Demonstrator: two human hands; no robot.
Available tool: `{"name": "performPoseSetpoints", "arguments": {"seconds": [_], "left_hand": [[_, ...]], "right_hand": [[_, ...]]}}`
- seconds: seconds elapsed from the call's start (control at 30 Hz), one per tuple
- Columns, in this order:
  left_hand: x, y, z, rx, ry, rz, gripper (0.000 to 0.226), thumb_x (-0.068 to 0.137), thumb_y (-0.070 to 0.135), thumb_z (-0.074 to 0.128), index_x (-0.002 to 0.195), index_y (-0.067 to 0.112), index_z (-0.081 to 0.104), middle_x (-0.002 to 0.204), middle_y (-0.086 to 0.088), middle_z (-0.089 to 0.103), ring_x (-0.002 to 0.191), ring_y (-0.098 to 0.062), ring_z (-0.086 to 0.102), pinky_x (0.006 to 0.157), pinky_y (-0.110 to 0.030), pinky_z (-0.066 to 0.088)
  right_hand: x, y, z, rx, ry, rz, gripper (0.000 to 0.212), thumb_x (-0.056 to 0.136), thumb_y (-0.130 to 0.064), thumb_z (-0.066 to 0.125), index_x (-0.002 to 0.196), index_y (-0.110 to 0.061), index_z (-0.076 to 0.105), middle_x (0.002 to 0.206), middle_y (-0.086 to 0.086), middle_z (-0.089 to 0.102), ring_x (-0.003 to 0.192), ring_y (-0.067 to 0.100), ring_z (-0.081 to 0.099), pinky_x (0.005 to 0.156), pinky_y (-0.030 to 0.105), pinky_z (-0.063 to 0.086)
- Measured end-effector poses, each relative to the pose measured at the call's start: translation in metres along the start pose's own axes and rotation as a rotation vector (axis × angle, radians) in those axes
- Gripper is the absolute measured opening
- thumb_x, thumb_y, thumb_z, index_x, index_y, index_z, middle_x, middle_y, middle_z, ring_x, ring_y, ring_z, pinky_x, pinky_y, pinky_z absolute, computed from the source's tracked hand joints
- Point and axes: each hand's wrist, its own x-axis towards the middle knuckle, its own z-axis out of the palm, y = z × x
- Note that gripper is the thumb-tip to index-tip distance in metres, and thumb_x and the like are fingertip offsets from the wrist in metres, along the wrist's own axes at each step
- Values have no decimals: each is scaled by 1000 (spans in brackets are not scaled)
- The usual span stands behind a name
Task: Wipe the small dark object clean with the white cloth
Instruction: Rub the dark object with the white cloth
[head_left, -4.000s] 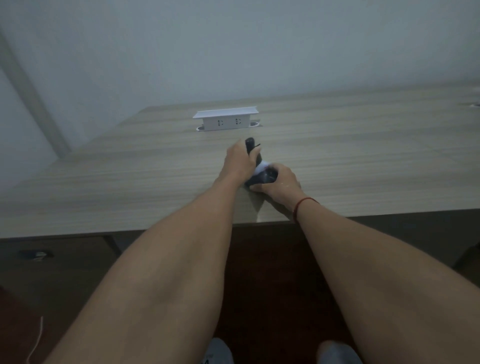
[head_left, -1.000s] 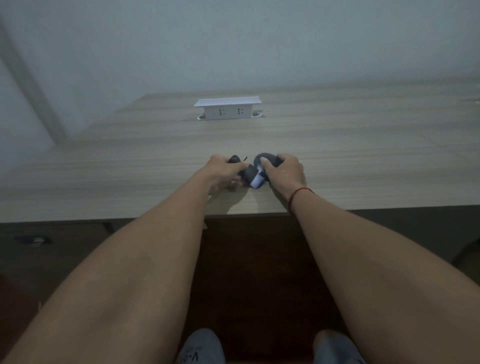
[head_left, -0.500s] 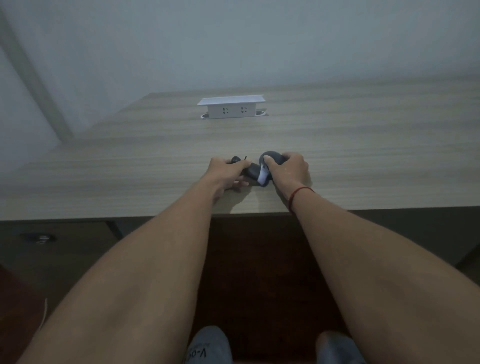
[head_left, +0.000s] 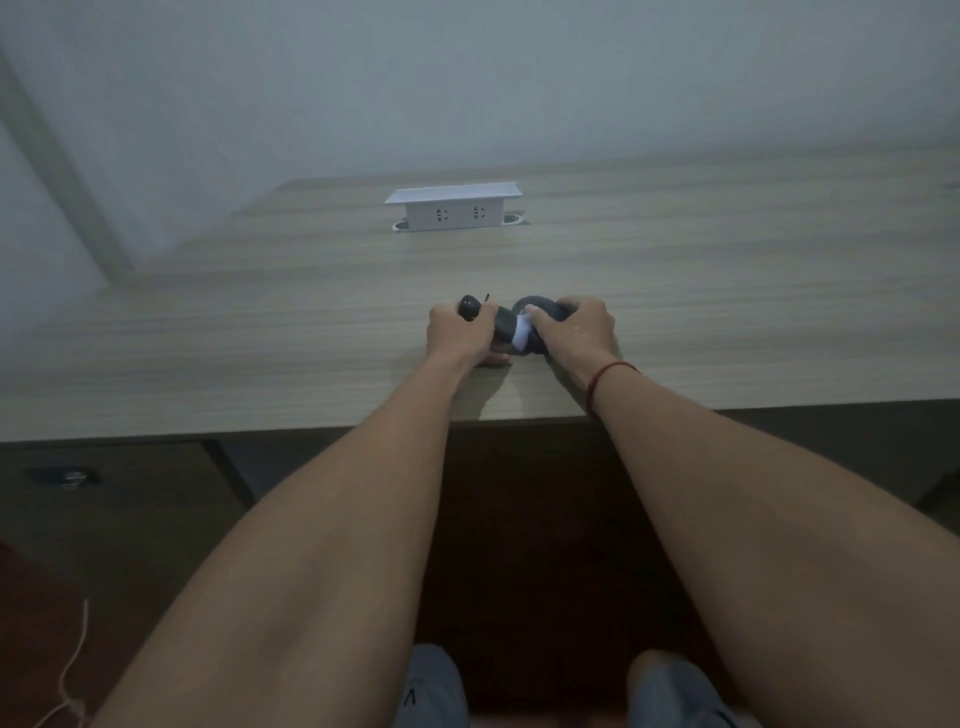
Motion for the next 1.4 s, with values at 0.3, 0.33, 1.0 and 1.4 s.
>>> {"name": "performPoseSetpoints", "arguments": {"seconds": [0.3,0.33,1.0,1.4], "left_hand": [[14,-6,4,72,167,95,26,92,25,61,107,4,58,102,-14,64,69,-27,71,59,-35,63],[16,-6,7,98,240,116,28,92,28,60,106,5,59,102,-13,65,75,-30,72,65,-39,63],[25,24,-18,540,59,210,39,93,25,57,122,-1,53,124,-22,58,106,-36,63,84,-43,58],[22,13,-15,522,111,301,34,90,27,58,103,-4,61,108,-22,64,100,-35,62,76,-32,47]], "right_hand": [[-2,12,-3,-19,-56,-118,52,83,-48,68,124,-17,60,116,-1,65,102,17,58,91,36,49],[-3,14,-3,-28,-78,-143,54,81,-50,68,124,-18,60,118,0,66,106,19,60,95,40,50],[7,-9,-31,-148,-530,-111,69,76,-12,76,139,-19,47,134,8,50,106,20,50,87,29,46],[5,-6,-32,-103,-416,-87,61,87,9,50,141,-21,48,139,12,49,116,28,55,87,30,53]]}}
